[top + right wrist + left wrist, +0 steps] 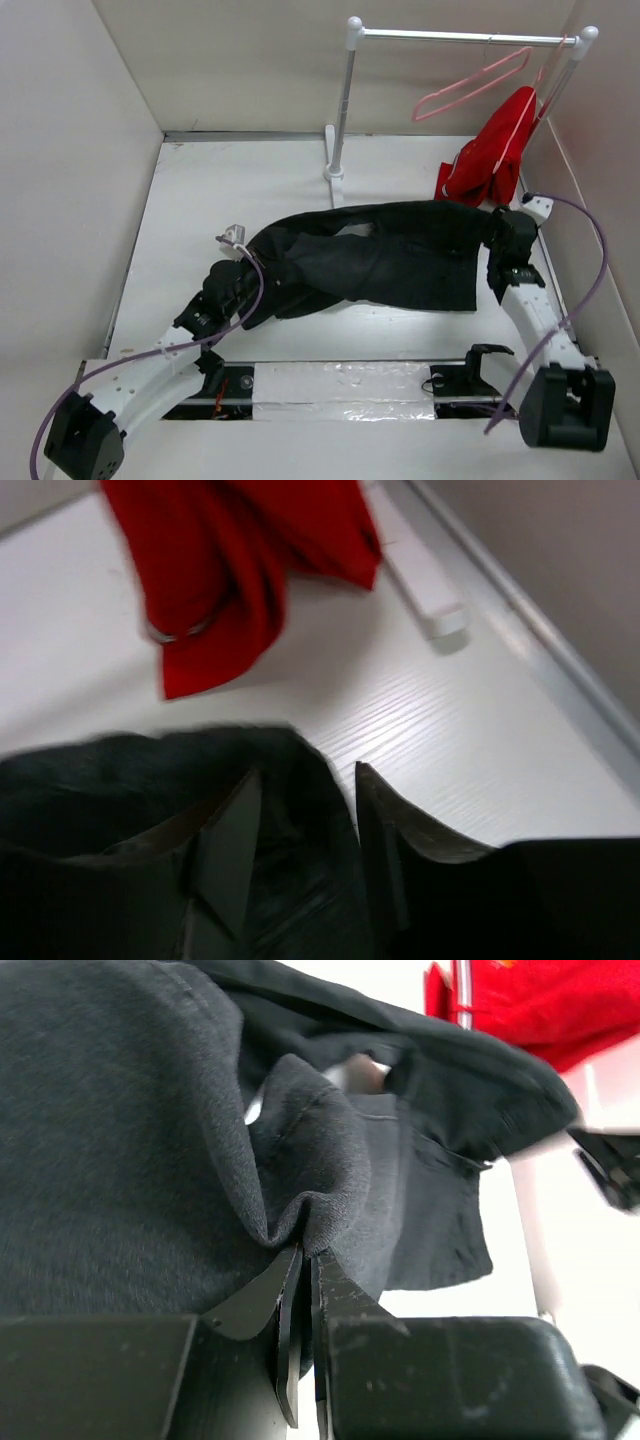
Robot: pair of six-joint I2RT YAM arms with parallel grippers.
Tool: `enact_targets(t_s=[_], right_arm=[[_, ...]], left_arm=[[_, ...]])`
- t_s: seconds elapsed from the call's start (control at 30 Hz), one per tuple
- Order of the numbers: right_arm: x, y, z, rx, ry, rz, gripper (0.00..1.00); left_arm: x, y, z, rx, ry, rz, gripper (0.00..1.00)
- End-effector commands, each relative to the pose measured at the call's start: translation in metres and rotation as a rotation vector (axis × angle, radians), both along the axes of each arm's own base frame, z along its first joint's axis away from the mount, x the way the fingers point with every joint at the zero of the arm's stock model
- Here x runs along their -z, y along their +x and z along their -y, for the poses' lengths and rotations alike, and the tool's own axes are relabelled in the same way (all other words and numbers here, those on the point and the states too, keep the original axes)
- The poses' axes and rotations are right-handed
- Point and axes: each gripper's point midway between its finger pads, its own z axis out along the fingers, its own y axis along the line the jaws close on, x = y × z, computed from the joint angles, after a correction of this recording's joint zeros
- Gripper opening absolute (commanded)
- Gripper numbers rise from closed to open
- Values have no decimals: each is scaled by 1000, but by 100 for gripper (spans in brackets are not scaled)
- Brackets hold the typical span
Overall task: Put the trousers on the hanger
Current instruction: Flatten out the trousers at the center of the board.
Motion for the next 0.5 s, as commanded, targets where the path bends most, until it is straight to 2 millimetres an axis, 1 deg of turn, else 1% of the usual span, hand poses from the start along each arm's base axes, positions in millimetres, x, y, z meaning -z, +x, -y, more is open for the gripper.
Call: enact_targets(t_s=[0.0, 0.03, 0.07, 0.1, 0.13, 0.17, 0.2, 0.23, 0.27, 0.3, 0.33, 0.37, 0.4, 0.43, 0.47], right_arm=[[-70, 54, 10, -62, 63, 222, 61], [-68, 58, 7, -74, 65, 179, 67], [-59, 59, 1, -87, 64, 132, 75], [-63, 60, -7, -103, 47, 140, 78], [-64, 60, -29, -159, 37, 158, 80], [-74, 55, -41, -191, 19, 190, 83], [-75, 50, -51, -207, 10, 195, 83], [-76, 46, -64, -246, 5, 195, 83], [-71, 39, -92, -338, -10, 174, 78], [-74, 32, -107, -389, -11, 185, 71], [-70, 27, -124, -459, -15, 174, 57], [-60, 17, -150, -548, -17, 149, 20], [-58, 10, -162, -595, -16, 142, 5], [-53, 3, -178, -660, -13, 132, 0], [-52, -2, -192, -721, -19, 141, 0]], left_arm=[[-31, 0, 28, 129, -120, 106, 0], [-32, -3, 36, 167, -135, 108, 0], [-19, -3, 43, 186, -113, 67, 0], [-16, -6, 49, 209, -105, 63, 2], [-14, -14, 63, 254, -97, 68, 7], [-4, -15, 74, 277, -61, 45, 14], [-2, -19, 84, 303, -39, 47, 34], [-1, -21, 94, 324, -15, 52, 42], [1, -27, 117, 392, 30, 52, 50], [2, -30, 126, 421, 52, 53, 58], [4, -32, 133, 443, 77, 49, 59], [1, -30, 142, 457, 86, 58, 59], [-3, -28, 144, 458, 87, 72, 58], [-7, -25, 144, 445, 82, 82, 57], [-23, -23, 143, 433, 61, 111, 56]])
